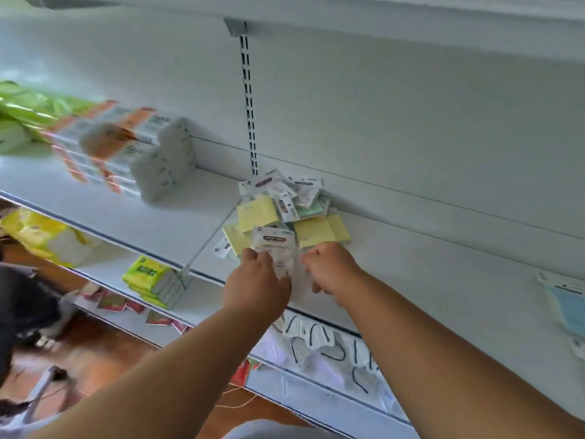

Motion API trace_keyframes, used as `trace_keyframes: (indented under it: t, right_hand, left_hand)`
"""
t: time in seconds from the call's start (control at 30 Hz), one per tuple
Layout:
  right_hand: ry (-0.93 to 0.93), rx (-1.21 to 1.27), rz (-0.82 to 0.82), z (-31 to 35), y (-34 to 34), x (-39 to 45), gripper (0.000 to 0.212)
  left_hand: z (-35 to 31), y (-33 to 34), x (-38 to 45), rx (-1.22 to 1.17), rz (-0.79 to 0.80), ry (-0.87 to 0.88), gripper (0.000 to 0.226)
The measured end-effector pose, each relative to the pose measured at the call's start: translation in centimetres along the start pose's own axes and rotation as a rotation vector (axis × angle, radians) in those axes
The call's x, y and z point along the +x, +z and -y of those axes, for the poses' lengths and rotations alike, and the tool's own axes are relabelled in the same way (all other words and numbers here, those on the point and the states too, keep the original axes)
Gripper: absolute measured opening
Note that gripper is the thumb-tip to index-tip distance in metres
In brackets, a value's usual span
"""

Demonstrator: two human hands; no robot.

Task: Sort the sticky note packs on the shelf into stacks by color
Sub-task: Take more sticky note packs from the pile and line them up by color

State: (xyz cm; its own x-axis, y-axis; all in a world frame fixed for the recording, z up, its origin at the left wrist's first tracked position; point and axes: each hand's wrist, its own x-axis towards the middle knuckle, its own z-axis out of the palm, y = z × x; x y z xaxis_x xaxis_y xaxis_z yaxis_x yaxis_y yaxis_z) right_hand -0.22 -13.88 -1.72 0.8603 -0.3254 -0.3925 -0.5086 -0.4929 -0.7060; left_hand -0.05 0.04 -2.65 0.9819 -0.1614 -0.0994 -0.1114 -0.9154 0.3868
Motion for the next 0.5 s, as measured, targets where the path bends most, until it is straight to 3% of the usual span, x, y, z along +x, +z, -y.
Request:
trace_keyframes:
  t: [0.13,0.23,0.37,0.5]
  right_hand:
    - [0.279,0.522,0.013,1.9,2.6,0.1,0.019]
    - [0.298,0.802,0.061,2.3,2.7,-0.1,0.027]
    - [0.129,0.713,0.096,2.5,1.8,0.3,0.029]
    - [0.109,0.539,-0.13,1.5,-0.3,0.5,0.008]
  left_hand:
    - [1.4,0.2,0.7,-0.066,-0.012,0.057,0.057]
    - [1.9,-0.6,1.0,-0.243,-0.015,0.075,0.058]
    - [2.6,-2.2,2.5,-0.409,-0.042,0.013,0.019]
    - [1.6,-2.1,3.2,-1.204,0.182,-0.24,0.01]
